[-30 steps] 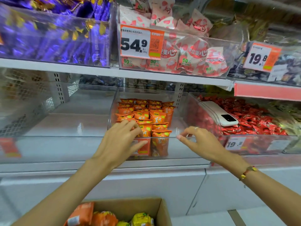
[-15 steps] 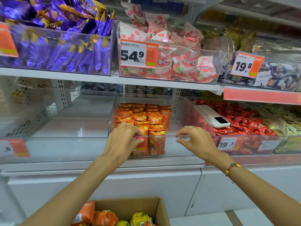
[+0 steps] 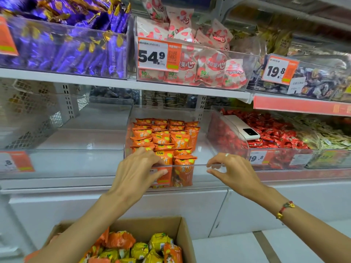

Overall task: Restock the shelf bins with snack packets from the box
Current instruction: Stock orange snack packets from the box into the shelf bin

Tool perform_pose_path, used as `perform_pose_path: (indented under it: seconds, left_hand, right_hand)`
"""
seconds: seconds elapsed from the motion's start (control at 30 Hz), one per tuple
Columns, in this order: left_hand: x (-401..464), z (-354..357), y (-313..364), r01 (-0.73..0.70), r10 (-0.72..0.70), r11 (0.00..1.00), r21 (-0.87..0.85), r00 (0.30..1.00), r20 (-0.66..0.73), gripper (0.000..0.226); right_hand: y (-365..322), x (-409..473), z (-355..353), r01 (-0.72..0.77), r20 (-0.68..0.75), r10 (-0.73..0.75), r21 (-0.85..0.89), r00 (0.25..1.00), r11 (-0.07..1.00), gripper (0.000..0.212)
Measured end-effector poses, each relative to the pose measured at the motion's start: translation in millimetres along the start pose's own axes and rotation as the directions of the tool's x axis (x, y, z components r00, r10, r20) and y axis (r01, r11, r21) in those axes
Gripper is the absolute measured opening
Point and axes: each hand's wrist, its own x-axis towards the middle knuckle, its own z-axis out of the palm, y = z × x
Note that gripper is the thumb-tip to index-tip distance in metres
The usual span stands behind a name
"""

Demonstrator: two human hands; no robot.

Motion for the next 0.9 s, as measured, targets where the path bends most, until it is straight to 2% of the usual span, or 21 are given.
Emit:
perform_pose_path:
  seconds: [0.17, 0.23, 0.3, 0.33, 0.37, 0.4, 0.47, 0.5, 0.57, 0.6, 0.63, 0.67, 0.77, 0.83, 0.9]
  left_hand:
    - [-14.9, 2.9, 0.7, -0.068, 0.072, 0.993, 0.093, 0.997, -0.039, 0.026]
    - [-27.6, 0.7, -0.8, -0.102, 0.113, 0.988, 0.112, 0.989, -0.096, 0.030]
    - [-49.3, -2.8, -3.3, -0.083, 0.092, 0.995, 0.056, 0.979, -0.182, 0.029]
    - [-63.7, -3.2, -6.0, -0.050, 0.050, 0.999, 0.006, 0.974, -0.220, 0.026]
    - [-80.1, -1.8, -10.2, -0.007, -0.003, 0.999, -0.041, 0.974, -0.228, 0.023]
    - [-97.1, 0.4, -14.9, 0.049, -0.064, 0.995, -0.081, 0.978, -0.197, 0.022]
    - [-133.1, 13.9, -34.8, 0.195, -0.200, 0.977, -0.085, 0.978, -0.051, 0.024]
    - [-152.3, 23.1, -48.8, 0.266, -0.264, 0.964, -0.028, 0.963, 0.050, 0.027]
    - [-187.4, 42.2, -77.8, 0.339, -0.362, 0.932, 0.129, 0.885, 0.292, 0.050]
    - [-200.6, 51.8, -90.1, 0.338, -0.394, 0.919, 0.206, 0.823, 0.410, 0.063]
    - [-212.3, 61.7, -100.1, 0.330, -0.426, 0.903, 0.277, 0.774, 0.469, 0.072]
    - [-216.8, 66.9, -103.4, 0.319, -0.449, 0.888, 0.330, 0.753, 0.480, 0.075]
    - [-216.4, 69.8, -110.4, 0.322, -0.473, 0.863, 0.389, 0.786, 0.399, 0.065]
    - [-215.1, 70.2, -119.7, 0.413, -0.544, 0.819, 0.398, 0.778, 0.313, 0.058]
    - [-220.8, 70.8, -129.6, 0.424, -0.560, 0.798, 0.429, 0.785, 0.265, 0.053]
  right_hand:
    - [-7.8, -9.1, 3.7, -0.037, -0.063, 0.038, 0.016, 0.997, 0.999, 0.023]
    - [-17.6, -18.3, 3.7, 0.007, -0.186, -0.002, 0.023, 0.983, 1.000, 0.031]
    - [-38.6, -35.3, 8.9, 0.061, -0.312, -0.010, 0.156, 0.950, 0.986, 0.029]
    - [-50.6, -44.7, 16.9, 0.055, -0.270, 0.012, 0.240, 0.963, 0.969, 0.028]
    - [-62.6, -53.6, 28.1, 0.011, -0.130, 0.030, 0.300, 0.991, 0.954, 0.027]
    - [-73.4, -60.8, 42.1, -0.053, 0.080, 0.031, 0.296, 0.996, 0.954, 0.028]
    - [-86.3, -68.9, 77.5, -0.061, 0.420, 0.001, 0.130, 0.907, 0.990, 0.027]
    - [-91.0, -71.0, 95.7, -0.033, 0.519, -0.006, 0.066, 0.854, 0.997, 0.026]
    - [-99.3, -72.8, 129.8, -0.035, 0.649, 0.014, 0.019, 0.761, 0.999, 0.033]
    - [-101.9, -73.3, 146.5, -0.049, 0.687, 0.027, 0.013, 0.727, 0.999, 0.039]
    - [-105.3, -73.4, 163.5, -0.060, 0.710, 0.032, 0.015, 0.704, 0.998, 0.046]
    - [-107.0, -74.6, 176.1, -0.071, 0.716, 0.032, 0.025, 0.697, 0.997, 0.052]
    - [-121.5, -67.0, 216.5, -0.060, 0.696, -0.027, 0.100, 0.717, 0.993, 0.063]
    - [-137.0, -58.8, 246.5, -0.052, 0.658, -0.063, 0.153, 0.751, 0.987, 0.063]
    - [-151.5, -53.0, 273.8, -0.039, 0.636, -0.074, 0.161, 0.768, 0.986, 0.061]
